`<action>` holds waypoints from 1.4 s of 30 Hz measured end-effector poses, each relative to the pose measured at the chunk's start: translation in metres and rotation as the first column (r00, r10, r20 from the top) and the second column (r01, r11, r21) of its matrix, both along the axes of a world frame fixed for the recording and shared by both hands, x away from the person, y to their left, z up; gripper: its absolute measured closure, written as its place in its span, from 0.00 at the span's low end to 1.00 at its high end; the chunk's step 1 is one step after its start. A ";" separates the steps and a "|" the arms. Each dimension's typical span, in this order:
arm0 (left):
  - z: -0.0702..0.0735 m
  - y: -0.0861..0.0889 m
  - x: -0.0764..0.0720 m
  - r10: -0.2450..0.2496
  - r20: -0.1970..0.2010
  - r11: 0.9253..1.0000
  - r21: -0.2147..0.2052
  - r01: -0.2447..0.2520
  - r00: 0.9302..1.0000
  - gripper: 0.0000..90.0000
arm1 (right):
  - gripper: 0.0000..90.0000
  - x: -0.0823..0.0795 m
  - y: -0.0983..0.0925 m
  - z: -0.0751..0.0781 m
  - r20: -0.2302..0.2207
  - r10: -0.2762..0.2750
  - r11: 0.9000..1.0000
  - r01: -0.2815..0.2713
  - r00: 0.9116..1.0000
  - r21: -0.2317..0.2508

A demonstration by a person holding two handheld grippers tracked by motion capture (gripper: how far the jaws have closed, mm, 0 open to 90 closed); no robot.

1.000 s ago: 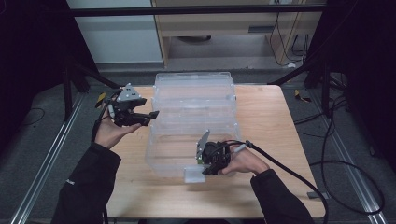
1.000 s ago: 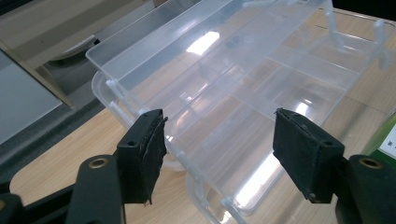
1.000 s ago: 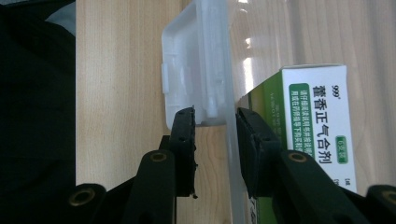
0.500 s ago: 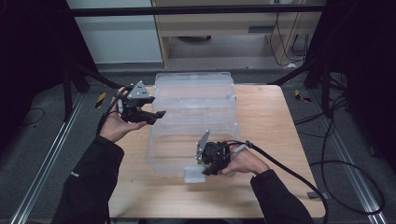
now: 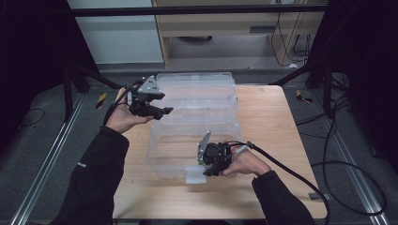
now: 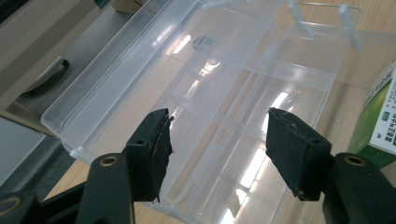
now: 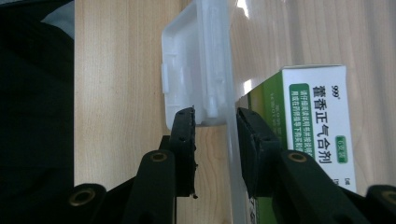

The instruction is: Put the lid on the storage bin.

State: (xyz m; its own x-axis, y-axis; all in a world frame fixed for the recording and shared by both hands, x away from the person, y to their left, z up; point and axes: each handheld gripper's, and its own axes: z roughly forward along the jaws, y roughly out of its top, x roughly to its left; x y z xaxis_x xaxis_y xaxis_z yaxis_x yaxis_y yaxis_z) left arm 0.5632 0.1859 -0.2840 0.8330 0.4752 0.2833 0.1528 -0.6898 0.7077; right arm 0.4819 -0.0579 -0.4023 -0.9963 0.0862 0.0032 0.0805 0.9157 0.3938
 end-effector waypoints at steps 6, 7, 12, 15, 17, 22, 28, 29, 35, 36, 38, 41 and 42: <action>-0.001 -0.007 0.009 -0.036 -0.015 0.999 0.035 0.037 0.999 0.48 | 0.77 0.000 0.000 0.000 -0.003 0.002 1.000 -0.002 1.000 -0.002; -0.001 -0.009 0.011 -0.037 -0.018 0.999 0.028 0.037 0.999 0.48 | 0.77 0.000 0.000 0.000 -0.004 0.001 1.000 -0.001 1.000 -0.003; -0.003 -0.015 0.015 -0.054 -0.029 0.998 0.043 0.055 0.998 0.49 | 0.77 0.001 0.000 0.000 -0.006 0.004 1.000 -0.004 1.000 -0.003; -0.004 -0.017 0.018 -0.064 -0.029 0.996 0.064 0.066 0.998 0.50 | 0.77 0.001 0.000 0.000 -0.005 0.003 1.000 -0.003 1.000 -0.002; -0.005 -0.018 0.019 -0.070 -0.026 0.994 0.078 0.072 0.997 0.50 | 0.77 0.001 0.000 0.000 -0.005 0.003 1.000 -0.003 1.000 -0.003; -0.004 -0.020 0.024 -0.079 -0.026 0.992 0.095 0.081 0.997 0.51 | 0.77 0.001 0.000 0.000 -0.005 0.004 1.000 -0.004 1.000 -0.003; -0.004 -0.021 0.035 -0.089 -0.028 0.990 0.111 0.092 0.996 0.53 | 0.77 0.001 0.000 0.000 -0.007 0.005 1.000 -0.005 1.000 -0.002; -0.005 -0.022 0.037 -0.090 -0.026 0.989 0.112 0.092 0.996 0.54 | 0.77 0.001 0.000 0.000 -0.009 0.005 1.000 -0.005 1.000 -0.002; -0.008 -0.025 0.047 -0.104 -0.049 0.980 0.164 0.110 0.993 0.56 | 0.77 0.002 0.000 0.000 -0.010 0.010 1.000 -0.010 1.000 -0.002; -0.009 -0.026 0.048 -0.102 -0.050 0.981 0.161 0.109 0.994 0.57 | 0.77 0.002 0.000 0.000 -0.011 0.010 1.000 -0.010 1.000 -0.001; -0.009 -0.027 0.050 -0.106 -0.054 0.980 0.162 0.113 0.993 0.58 | 0.77 0.002 0.000 0.000 -0.013 0.008 1.000 -0.008 1.000 -0.004; -0.011 -0.028 0.053 -0.108 -0.059 0.974 0.194 0.118 0.992 0.61 | 0.77 0.002 0.000 0.000 -0.013 0.011 1.000 -0.011 1.000 -0.003; -0.011 -0.028 0.054 -0.108 -0.059 0.973 0.199 0.117 0.992 0.61 | 0.77 0.003 0.000 0.000 -0.010 0.017 1.000 -0.017 1.000 0.004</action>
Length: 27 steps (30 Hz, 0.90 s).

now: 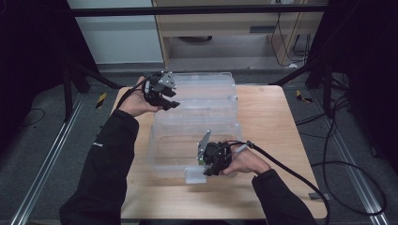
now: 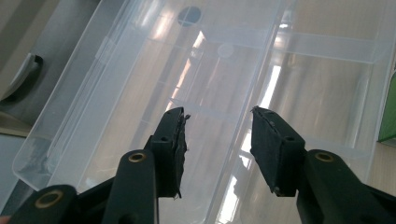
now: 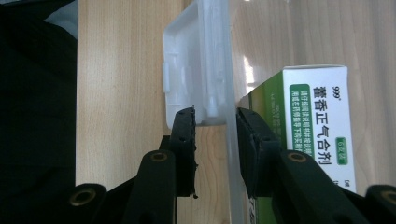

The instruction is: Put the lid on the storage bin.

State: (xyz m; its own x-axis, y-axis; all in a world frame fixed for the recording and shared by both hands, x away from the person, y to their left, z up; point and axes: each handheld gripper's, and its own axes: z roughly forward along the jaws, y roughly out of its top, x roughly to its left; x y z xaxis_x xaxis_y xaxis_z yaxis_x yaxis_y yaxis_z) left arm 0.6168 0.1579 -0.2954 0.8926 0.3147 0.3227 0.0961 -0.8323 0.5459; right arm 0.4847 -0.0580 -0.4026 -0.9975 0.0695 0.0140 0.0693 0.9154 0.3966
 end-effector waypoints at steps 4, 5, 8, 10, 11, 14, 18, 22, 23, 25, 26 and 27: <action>-0.002 -0.001 0.003 -0.003 -0.008 1.000 0.004 0.003 1.000 0.63 | 0.77 0.000 0.000 0.000 -0.001 0.004 1.000 -0.004 1.000 0.001; -0.002 -0.001 0.004 -0.004 -0.012 1.000 0.011 0.005 1.000 0.63 | 0.77 0.000 0.000 0.000 -0.002 0.002 1.000 -0.002 1.000 0.000; -0.004 -0.001 0.006 -0.012 -0.021 1.000 0.016 0.012 1.000 0.64 | 0.77 0.000 0.000 0.000 -0.002 0.004 1.000 -0.004 1.000 0.001; -0.005 -0.002 0.006 -0.019 -0.028 1.000 0.021 0.020 0.999 0.65 | 0.77 0.001 0.000 0.000 -0.002 0.004 1.000 -0.004 1.000 0.000; -0.006 -0.003 0.006 -0.024 -0.031 0.999 0.025 0.025 0.999 0.67 | 0.77 0.001 0.000 0.000 -0.003 0.004 1.000 -0.004 1.000 0.000; -0.008 -0.006 0.006 -0.032 -0.038 0.998 0.049 0.034 0.999 0.71 | 0.77 0.001 0.000 0.000 -0.003 0.003 1.000 -0.003 1.000 -0.001; -0.011 -0.010 0.005 -0.039 -0.045 0.996 0.073 0.043 0.998 0.75 | 0.77 0.000 0.000 0.000 -0.003 0.002 1.000 -0.002 1.000 -0.001; -0.013 -0.013 0.005 -0.044 -0.050 0.995 0.086 0.048 0.998 0.77 | 0.77 0.000 0.000 0.000 -0.001 0.000 1.000 0.000 1.000 0.001; -0.014 -0.014 0.005 -0.048 -0.042 0.995 0.084 0.051 0.998 0.77 | 0.77 0.000 0.000 0.000 -0.001 0.002 1.000 -0.002 1.000 0.002; -0.013 -0.014 0.005 -0.052 -0.048 0.994 0.090 0.056 0.997 0.79 | 0.77 0.000 -0.001 0.000 -0.001 0.003 1.000 -0.003 1.000 0.003; -0.013 -0.015 0.005 -0.051 -0.048 0.995 0.089 0.055 0.998 0.80 | 0.77 0.000 -0.001 0.000 -0.001 0.003 1.000 -0.003 1.000 0.004; -0.013 -0.015 0.004 -0.053 -0.045 0.995 0.086 0.057 0.998 0.80 | 0.77 0.000 0.000 0.000 -0.001 0.000 1.000 0.000 1.000 0.003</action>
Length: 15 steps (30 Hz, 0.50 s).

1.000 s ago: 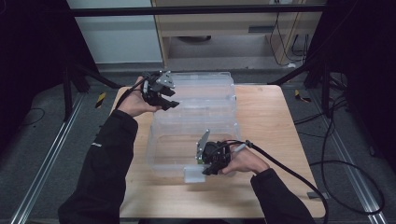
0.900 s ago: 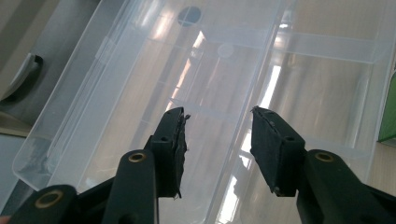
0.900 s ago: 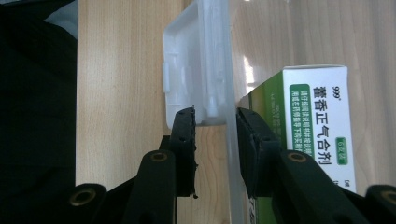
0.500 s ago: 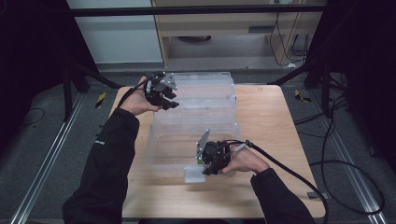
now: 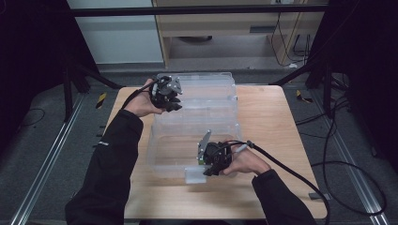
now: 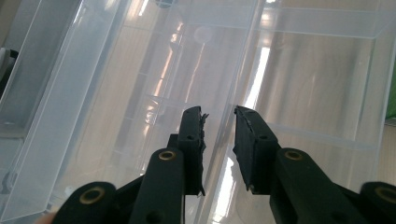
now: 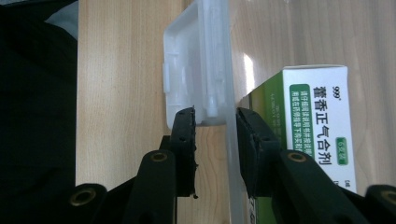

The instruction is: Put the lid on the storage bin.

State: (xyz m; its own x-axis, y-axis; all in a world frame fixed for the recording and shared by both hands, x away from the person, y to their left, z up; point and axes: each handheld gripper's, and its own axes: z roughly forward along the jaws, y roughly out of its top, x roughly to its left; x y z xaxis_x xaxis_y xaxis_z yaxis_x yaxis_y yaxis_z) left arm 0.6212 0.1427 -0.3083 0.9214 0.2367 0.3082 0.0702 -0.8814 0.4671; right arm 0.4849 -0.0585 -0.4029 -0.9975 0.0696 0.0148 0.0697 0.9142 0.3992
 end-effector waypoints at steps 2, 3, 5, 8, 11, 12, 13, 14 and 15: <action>0.000 0.000 0.000 -0.003 0.002 1.000 0.006 0.003 1.000 0.81 | 0.77 0.000 0.000 0.000 0.001 -0.001 1.000 0.001 1.000 -0.002; 0.000 -0.001 0.000 -0.005 0.003 1.000 0.006 0.005 1.000 0.82 | 0.77 0.000 0.000 0.000 0.002 -0.001 1.000 0.001 1.000 -0.002; 0.000 -0.001 -0.001 -0.005 0.003 1.000 0.001 0.005 1.000 0.83 | 0.77 -0.001 0.000 0.000 0.001 -0.003 1.000 0.003 1.000 -0.004; 0.000 -0.002 -0.001 -0.009 0.005 1.000 0.008 0.009 1.000 0.85 | 0.77 -0.001 0.000 0.000 0.001 -0.004 1.000 0.004 1.000 -0.004; 0.001 -0.002 -0.002 -0.013 0.005 1.000 0.011 0.013 1.000 0.86 | 0.77 -0.001 0.000 0.000 0.001 -0.005 1.000 0.005 1.000 -0.004; 0.001 -0.002 -0.002 -0.018 0.008 1.000 0.014 0.018 1.000 0.87 | 0.77 -0.001 0.000 0.000 0.001 -0.005 1.000 0.005 1.000 -0.003; 0.001 -0.001 -0.002 -0.022 0.010 1.000 0.008 0.022 1.000 0.88 | 0.77 -0.001 0.000 0.000 0.001 -0.005 1.000 0.005 1.000 -0.003; 0.001 -0.001 -0.002 -0.025 0.009 1.000 0.008 0.024 1.000 0.89 | 0.77 -0.001 0.000 0.000 0.002 -0.005 1.000 0.005 1.000 -0.003; 0.001 -0.001 -0.002 -0.028 0.007 1.000 0.011 0.028 1.000 0.89 | 0.77 -0.001 0.000 0.000 0.001 -0.007 1.000 0.007 1.000 -0.002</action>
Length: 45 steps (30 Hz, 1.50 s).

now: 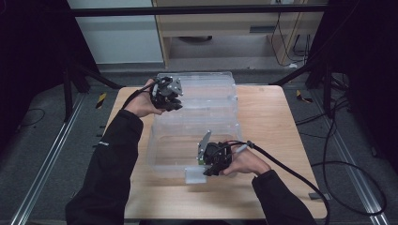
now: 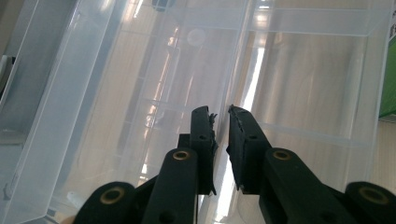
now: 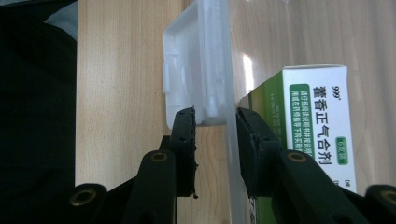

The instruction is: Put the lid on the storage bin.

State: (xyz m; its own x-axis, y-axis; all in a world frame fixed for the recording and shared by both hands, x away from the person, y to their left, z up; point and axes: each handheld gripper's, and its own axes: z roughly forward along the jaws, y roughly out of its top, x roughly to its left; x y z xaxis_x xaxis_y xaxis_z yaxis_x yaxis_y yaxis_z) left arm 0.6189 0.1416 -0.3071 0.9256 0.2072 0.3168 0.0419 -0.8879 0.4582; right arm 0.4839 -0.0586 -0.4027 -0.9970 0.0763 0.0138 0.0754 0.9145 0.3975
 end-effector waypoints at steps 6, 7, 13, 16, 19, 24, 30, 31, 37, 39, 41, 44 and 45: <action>0.002 -0.001 -0.001 -0.022 -0.007 1.000 0.008 0.022 1.000 0.94 | 0.77 0.000 0.000 0.000 0.002 0.000 1.000 0.000 1.000 0.006; 0.002 -0.002 -0.001 -0.027 -0.004 1.000 0.012 0.027 1.000 0.94 | 0.77 0.000 0.000 0.000 0.002 -0.002 1.000 0.002 1.000 0.008; 0.004 -0.004 -0.002 -0.045 -0.013 0.999 0.017 0.046 0.999 0.97 | 0.77 0.000 0.000 -0.001 0.001 -0.009 1.000 0.009 1.000 0.010; 0.005 -0.005 -0.003 -0.055 -0.015 0.998 0.018 0.055 0.998 0.98 | 0.77 0.000 0.000 -0.001 0.002 -0.010 1.000 0.010 1.000 0.010; 0.005 -0.005 -0.005 -0.058 -0.015 0.998 0.024 0.058 0.998 0.98 | 0.77 0.000 0.000 -0.001 0.000 -0.009 1.000 0.009 1.000 0.007; 0.009 -0.004 -0.009 -0.070 -0.027 0.997 0.018 0.070 0.997 0.99 | 0.77 0.000 0.001 0.000 -0.007 -0.017 1.000 0.017 1.000 0.001; 0.012 -0.005 -0.020 -0.079 -0.012 0.996 0.030 0.079 0.997 0.99 | 0.77 0.000 0.001 0.000 -0.003 -0.019 1.000 0.019 1.000 0.001; 0.012 -0.005 -0.022 -0.082 -0.004 0.996 0.030 0.082 0.997 0.99 | 0.77 0.000 0.001 0.000 -0.004 -0.020 1.000 0.020 1.000 0.001; 0.014 -0.003 -0.038 -0.090 -0.006 0.996 0.001 0.090 0.996 0.99 | 0.77 -0.001 0.001 0.000 -0.003 -0.026 1.000 0.026 1.000 0.000; 0.014 -0.003 -0.043 -0.096 -0.001 0.995 0.002 0.096 0.995 0.99 | 0.77 -0.001 0.001 0.000 0.000 -0.028 1.000 0.028 1.000 -0.001; 0.014 -0.002 -0.047 -0.097 0.003 0.995 0.001 0.097 0.995 0.99 | 0.77 -0.002 0.001 0.000 0.003 -0.027 1.000 0.027 1.000 -0.002; 0.014 -0.001 -0.055 -0.101 0.007 0.995 0.000 0.101 0.995 1.00 | 0.77 -0.002 0.001 0.000 0.004 -0.029 1.000 0.029 1.000 -0.001; 0.014 -0.001 -0.058 -0.105 0.013 0.994 0.005 0.105 0.994 0.99 | 0.77 -0.002 0.001 0.000 0.003 -0.032 0.999 0.032 0.999 -0.002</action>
